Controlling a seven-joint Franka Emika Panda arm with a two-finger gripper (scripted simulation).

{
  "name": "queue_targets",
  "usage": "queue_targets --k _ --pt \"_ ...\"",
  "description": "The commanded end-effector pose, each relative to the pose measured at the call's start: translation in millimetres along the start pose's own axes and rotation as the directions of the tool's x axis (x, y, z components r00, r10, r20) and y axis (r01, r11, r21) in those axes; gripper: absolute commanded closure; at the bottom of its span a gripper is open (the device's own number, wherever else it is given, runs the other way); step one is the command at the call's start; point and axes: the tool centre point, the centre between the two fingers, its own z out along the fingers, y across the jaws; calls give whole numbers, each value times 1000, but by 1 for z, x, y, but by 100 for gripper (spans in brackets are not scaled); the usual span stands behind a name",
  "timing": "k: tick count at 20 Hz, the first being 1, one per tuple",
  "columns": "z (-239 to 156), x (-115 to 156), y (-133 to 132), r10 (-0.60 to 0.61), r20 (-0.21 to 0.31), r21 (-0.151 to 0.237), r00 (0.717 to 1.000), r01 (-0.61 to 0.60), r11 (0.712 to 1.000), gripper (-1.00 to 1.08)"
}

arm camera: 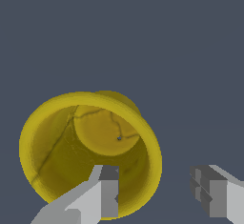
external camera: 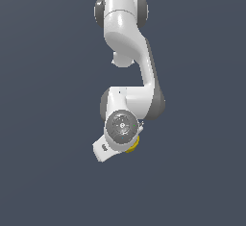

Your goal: Pick up the object and move it to a goal position.

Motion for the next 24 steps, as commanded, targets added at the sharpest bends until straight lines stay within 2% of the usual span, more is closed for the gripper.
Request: queue_targets --k 1,13,14,24 --pt "0 0 0 0 0 0 1000 0 1000 -20" --pt "30 0 0 -3 0 0 1000 3 1000 -20" --pt "30 0 0 -3 0 0 1000 3 1000 108" --pt "30 0 0 -3 0 0 1000 3 1000 108"
